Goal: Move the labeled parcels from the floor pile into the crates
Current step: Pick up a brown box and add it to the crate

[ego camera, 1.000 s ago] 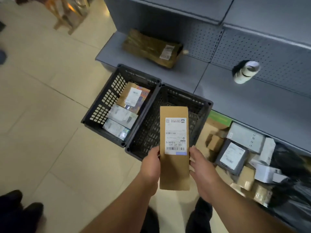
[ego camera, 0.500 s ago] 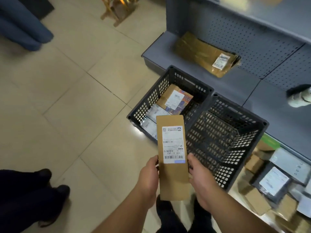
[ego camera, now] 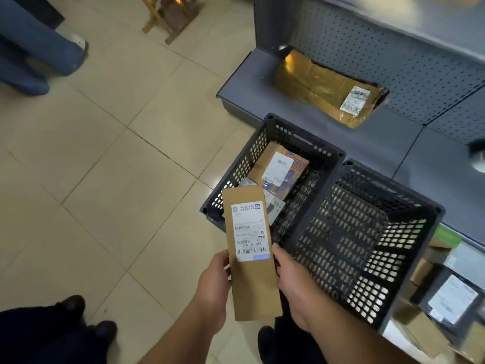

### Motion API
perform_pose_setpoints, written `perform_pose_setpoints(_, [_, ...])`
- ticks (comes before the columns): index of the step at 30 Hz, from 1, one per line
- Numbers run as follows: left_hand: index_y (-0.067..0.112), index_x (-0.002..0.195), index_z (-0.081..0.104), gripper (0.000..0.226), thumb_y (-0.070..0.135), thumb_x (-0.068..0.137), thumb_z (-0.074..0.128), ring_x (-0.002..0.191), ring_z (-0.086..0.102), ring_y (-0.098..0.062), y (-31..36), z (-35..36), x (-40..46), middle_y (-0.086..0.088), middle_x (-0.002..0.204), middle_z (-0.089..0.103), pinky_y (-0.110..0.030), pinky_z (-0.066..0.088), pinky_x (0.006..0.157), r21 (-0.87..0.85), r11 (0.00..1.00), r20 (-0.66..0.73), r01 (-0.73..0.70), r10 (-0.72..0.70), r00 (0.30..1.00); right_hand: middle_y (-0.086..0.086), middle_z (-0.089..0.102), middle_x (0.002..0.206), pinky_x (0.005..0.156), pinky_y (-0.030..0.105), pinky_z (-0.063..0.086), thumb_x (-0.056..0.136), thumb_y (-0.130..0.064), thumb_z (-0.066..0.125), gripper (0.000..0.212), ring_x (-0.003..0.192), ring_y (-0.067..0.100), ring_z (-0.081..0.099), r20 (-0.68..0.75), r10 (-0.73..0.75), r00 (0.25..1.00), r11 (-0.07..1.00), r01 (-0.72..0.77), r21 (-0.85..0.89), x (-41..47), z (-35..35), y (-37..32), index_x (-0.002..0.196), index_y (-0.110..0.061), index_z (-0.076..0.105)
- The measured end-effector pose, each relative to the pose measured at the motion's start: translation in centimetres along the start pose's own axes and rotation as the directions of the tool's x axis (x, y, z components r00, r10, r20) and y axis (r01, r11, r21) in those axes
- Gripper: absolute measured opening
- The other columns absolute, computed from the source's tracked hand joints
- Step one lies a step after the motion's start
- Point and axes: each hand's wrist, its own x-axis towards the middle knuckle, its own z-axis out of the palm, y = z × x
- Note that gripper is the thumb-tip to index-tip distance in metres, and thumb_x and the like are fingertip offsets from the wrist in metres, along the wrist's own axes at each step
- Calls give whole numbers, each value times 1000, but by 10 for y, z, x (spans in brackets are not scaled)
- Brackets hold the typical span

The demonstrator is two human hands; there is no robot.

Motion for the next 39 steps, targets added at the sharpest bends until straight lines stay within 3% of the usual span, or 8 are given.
perform_pose_setpoints(3, [25,110,76,38,34,105,39,112,65,-18,27,7,21,11,98,79,-39,48,98,47,999,10,7,-7,1000,-11,70,119,101,46,51,87,-76,42,51,109,17,66,-34,40,999,999,-39,19,14,4,-22,123,-47,66])
perform_pose_setpoints(8, [26,107,76,36,35,106,41,79,76,-8,60,19,59,9,91,79,-20,56,51,73,996,86,48,-55,995,-6,70,121,100,48,52,94,-68,44,46,108,21,66,-104,61,993,993,-50,105,43,10,-51,125,-42,66])
perform_pose_setpoints(10, [29,99,80,40,38,105,42,74,76,-9,73,24,76,6,92,80,-20,55,47,104,993,140,54,-69,988,-7,69,125,105,48,49,94,-67,45,47,112,21,64,-126,59,990,988,-40,146,57,12,-61,127,-41,66])
perform_pose_setpoints(22, [38,99,80,45,59,101,40,72,75,-9,142,48,209,13,91,79,-24,55,49,405,914,206,27,-120,971,-7,69,112,101,47,48,92,-61,41,28,104,22,63,-297,96,950,957,-6,289,166,44,-108,101,-47,64])
perform_pose_setpoints(25, [37,108,77,50,65,100,37,88,74,-12,151,58,240,11,98,79,-33,59,73,464,885,185,44,-146,972,-15,57,95,90,38,39,97,-55,41,20,87,8,53,-338,104,936,957,-1,291,197,50,-118,88,-46,57])
perform_pose_setpoints(29, [41,132,62,57,70,91,34,124,58,-28,154,76,278,-1,134,65,-54,42,111,584,810,190,-49,-78,979,-3,56,118,93,41,37,95,-57,39,28,104,21,52,-340,138,930,938,-13,346,243,47,-124,116,-45,53])
perform_pose_setpoints(33, [41,147,43,64,67,90,32,133,52,-28,155,98,316,0,146,56,-52,35,115,653,742,237,-153,-9,972,1,55,145,112,51,39,92,-63,43,56,130,30,52,-330,159,930,923,-22,383,286,36,-130,140,-35,53])
perform_pose_setpoints(39, [40,157,26,57,56,103,37,114,55,-14,152,122,374,10,135,53,-37,36,103,649,717,275,-254,90,957,1,53,150,115,53,37,97,-61,41,57,134,28,51,-271,110,956,903,17,428,345,24,-144,147,-35,48])
